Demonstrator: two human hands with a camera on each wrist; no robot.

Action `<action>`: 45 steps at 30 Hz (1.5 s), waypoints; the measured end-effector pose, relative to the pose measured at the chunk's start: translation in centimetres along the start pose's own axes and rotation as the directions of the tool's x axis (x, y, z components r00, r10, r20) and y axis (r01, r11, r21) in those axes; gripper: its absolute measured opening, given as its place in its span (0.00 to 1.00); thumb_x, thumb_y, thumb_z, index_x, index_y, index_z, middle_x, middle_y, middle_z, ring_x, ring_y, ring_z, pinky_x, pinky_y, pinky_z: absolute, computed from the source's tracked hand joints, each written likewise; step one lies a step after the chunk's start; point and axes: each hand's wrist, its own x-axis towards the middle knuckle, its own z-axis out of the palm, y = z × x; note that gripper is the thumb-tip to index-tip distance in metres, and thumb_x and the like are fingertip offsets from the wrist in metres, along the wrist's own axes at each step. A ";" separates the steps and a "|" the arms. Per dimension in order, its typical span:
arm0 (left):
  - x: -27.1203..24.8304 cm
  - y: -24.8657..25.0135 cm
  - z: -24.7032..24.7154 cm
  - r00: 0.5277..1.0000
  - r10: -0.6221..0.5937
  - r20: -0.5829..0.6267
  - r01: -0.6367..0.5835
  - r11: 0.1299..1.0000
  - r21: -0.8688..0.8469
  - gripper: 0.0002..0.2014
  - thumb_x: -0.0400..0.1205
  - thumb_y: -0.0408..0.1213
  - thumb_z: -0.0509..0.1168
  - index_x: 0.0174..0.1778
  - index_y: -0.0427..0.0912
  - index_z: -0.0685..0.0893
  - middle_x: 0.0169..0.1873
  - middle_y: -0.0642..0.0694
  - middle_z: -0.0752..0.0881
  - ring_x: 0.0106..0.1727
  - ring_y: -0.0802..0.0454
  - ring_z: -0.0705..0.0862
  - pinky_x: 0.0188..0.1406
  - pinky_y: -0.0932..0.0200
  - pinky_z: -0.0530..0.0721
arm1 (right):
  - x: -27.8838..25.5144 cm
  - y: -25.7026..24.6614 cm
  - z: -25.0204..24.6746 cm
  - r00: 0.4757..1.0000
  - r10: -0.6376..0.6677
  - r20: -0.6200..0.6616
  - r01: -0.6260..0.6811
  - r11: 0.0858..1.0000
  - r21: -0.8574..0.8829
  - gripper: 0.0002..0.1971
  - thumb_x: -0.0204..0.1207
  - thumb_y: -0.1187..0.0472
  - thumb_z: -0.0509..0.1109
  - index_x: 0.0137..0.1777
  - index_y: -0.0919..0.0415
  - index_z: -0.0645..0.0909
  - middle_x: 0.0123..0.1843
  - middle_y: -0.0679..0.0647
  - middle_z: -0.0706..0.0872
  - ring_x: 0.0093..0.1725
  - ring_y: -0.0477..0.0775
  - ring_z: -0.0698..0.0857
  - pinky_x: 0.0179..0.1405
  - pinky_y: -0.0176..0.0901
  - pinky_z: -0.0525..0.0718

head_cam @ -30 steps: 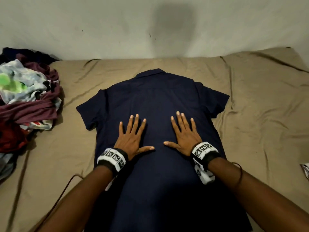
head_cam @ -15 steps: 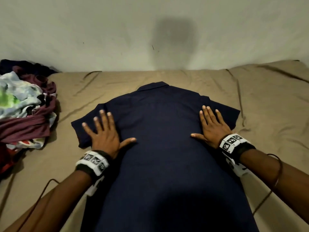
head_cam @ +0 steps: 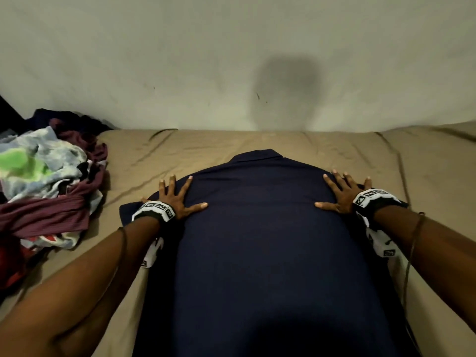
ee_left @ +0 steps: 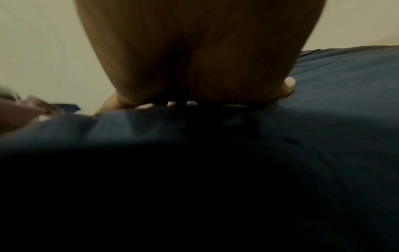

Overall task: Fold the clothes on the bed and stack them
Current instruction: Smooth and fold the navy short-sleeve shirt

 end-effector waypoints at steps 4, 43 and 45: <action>-4.1 0.2 -0.2 0.996 -0.047 -0.074 0.049 0.999 0.013 0.63 0.62 0.89 0.42 0.88 0.58 0.30 0.87 0.43 0.28 0.88 0.37 0.30 0.77 0.15 0.36 | -0.6 -2.0 -1.0 0.996 0.051 -0.072 -0.058 0.993 -0.100 0.54 0.75 0.19 0.49 0.89 0.53 0.33 0.91 0.59 0.36 0.89 0.63 0.40 0.83 0.75 0.40; -36.9 -7.0 18.3 0.973 -0.035 0.227 0.175 0.753 -0.634 0.22 0.78 0.42 0.71 0.66 0.48 0.72 0.61 0.49 0.85 0.64 0.47 0.85 0.58 0.60 0.81 | -11.8 -43.8 -7.6 0.810 -0.390 -0.437 0.483 0.867 0.122 0.16 0.78 0.67 0.70 0.64 0.70 0.76 0.62 0.71 0.84 0.61 0.75 0.84 0.50 0.56 0.81; -37.9 -6.3 17.8 0.986 -0.039 0.161 0.139 0.727 -0.673 0.17 0.78 0.38 0.68 0.57 0.51 0.69 0.47 0.54 0.83 0.52 0.48 0.86 0.52 0.55 0.83 | -12.4 -41.4 -8.8 0.818 -0.311 -0.484 0.466 0.851 0.241 0.15 0.75 0.68 0.71 0.62 0.69 0.80 0.60 0.70 0.86 0.59 0.73 0.85 0.52 0.54 0.82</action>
